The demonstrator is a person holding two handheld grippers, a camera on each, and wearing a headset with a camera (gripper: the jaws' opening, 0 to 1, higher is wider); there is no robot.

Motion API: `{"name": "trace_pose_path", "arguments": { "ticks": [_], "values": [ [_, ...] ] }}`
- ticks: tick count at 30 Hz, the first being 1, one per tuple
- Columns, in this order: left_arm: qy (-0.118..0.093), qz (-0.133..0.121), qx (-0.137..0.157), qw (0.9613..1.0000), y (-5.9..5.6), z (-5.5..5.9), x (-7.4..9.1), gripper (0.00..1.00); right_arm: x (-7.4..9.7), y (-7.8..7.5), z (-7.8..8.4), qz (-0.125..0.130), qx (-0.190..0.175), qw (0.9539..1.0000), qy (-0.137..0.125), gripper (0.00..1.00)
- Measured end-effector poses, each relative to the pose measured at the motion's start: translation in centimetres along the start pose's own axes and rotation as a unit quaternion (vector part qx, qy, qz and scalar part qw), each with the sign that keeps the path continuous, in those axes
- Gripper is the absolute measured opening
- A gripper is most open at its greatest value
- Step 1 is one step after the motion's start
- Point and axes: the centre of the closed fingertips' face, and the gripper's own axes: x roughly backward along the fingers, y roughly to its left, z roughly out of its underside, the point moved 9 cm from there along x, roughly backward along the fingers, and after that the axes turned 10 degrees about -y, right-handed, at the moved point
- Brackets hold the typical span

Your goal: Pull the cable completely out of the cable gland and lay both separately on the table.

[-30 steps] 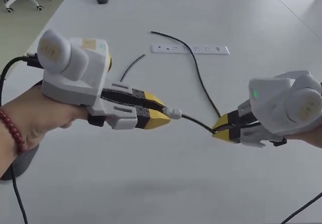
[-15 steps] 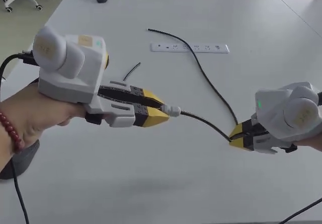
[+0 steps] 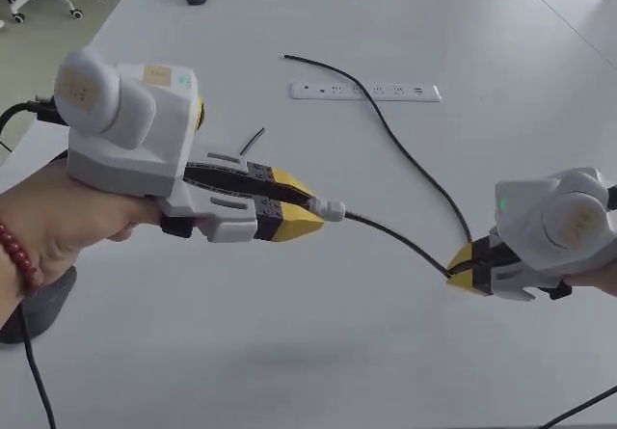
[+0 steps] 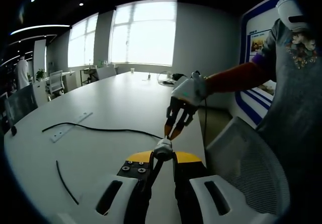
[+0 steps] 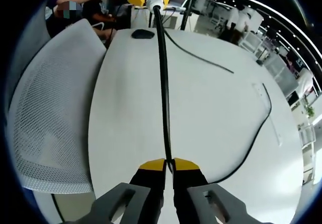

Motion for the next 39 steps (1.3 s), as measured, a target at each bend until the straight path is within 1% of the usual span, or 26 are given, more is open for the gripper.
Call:
{"name": "trace_pose_path", "arguments": {
  "ticks": [3, 5, 7, 8, 9, 10, 12, 14, 18, 22, 23, 29, 31, 32, 34, 36, 37, 38, 39],
  "values": [
    [0.003, 0.001, -0.002, 1.0, -0.1, 0.0, -0.1, 0.16, -0.2, -0.1, 0.3, 0.002, -0.005, 1.0, 0.002, 0.0],
    [0.001, -0.002, -0.001, 1.0, 0.0, 0.0, 0.0, 0.16, -0.2, -0.3, 0.7, 0.006, -0.006, 0.9999, 0.007, 0.0],
    [-0.003, -0.004, 0.003, 1.0, 0.0, -0.1, 0.1, 0.16, -0.2, -0.3, 0.9, 0.005, -0.013, 0.9999, 0.007, 0.0],
    [-0.001, -0.002, 0.002, 1.0, -0.1, -0.1, 0.1, 0.16, -0.2, -0.3, 0.9, 0.006, -0.011, 0.9999, 0.008, 0.0],
    [-0.001, -0.001, 0.0, 1.0, -0.2, -0.2, 0.1, 0.16, -0.2, -0.2, 0.9, 0.006, -0.011, 0.9999, 0.012, 0.0],
    [-0.003, -0.001, 0.0, 1.0, -0.3, -0.3, 0.1, 0.16, -0.3, -0.3, 1.3, 0.007, -0.011, 0.9997, 0.019, 0.0],
    [-0.007, -0.003, 0.003, 1.0, -0.2, -0.4, 0.2, 0.16, -0.5, -0.3, 1.9, 0.006, -0.017, 0.9995, 0.024, 0.0],
    [-0.004, -0.003, 0.002, 1.0, -0.2, -0.3, 0.1, 0.16, -0.7, -0.1, 2.2, 0.005, -0.019, 0.9995, 0.025, 0.0],
    [-0.001, 0.0, 0.001, 1.0, -0.4, -0.1, -0.2, 0.16, -0.7, 0.0, 2.2, 0.004, -0.022, 0.9994, 0.026, 0.0],
    [0.002, -0.003, -0.001, 1.0, -0.3, -0.1, -0.3, 0.16, -0.6, 0.1, 2.3, 0.007, -0.036, 0.9992, 0.019, 0.0],
    [0.001, -0.003, 0.0, 1.0, -0.3, -0.1, -0.3, 0.16, -0.5, 0.1, 2.2, 0.013, -0.037, 0.9991, 0.016, 0.0],
    [0.001, -0.004, -0.001, 1.0, -0.2, -0.1, -0.4, 0.16, -0.4, 0.3, 2.4, 0.012, -0.044, 0.9989, 0.014, 0.01],
    [0.0, -0.004, 0.0, 1.0, -0.3, -0.1, -0.5, 0.16, -0.3, 0.4, 2.4, 0.012, -0.048, 0.9987, 0.011, 0.02],
    [0.0, -0.005, 0.0, 1.0, -0.3, -0.1, -0.5, 0.16, -0.3, 0.5, 2.3, 0.012, -0.049, 0.9987, 0.006, 0.02],
    [0.001, -0.004, 0.0, 1.0, -0.3, -0.1, -0.6, 0.16, -0.3, 0.8, 2.0, 0.008, -0.057, 0.9983, -0.008, 0.06],
    [0.001, -0.002, 0.0, 1.0, -0.4, -0.1, -0.7, 0.16, -0.3, 0.8, 1.4, 0.012, -0.06, 0.998, -0.017, 0.15],
    [0.002, -0.002, 0.0, 1.0, -0.5, 0.0, -0.7, 0.16, -0.4, 0.9, 1.1, 0.008, -0.06, 0.9979, -0.021, 0.15],
    [0.003, -0.002, 0.0, 1.0, -0.5, 0.0, -0.8, 0.16, -0.4, 1.0, 0.6, 0.01, -0.055, 0.998, -0.029, 0.15],
    [0.003, -0.001, 0.0, 1.0, -0.5, 0.0, -0.8, 0.16, -0.3, 1.0, 0.3, 0.012, -0.052, 0.9979, -0.035, 0.17]
  ]
}}
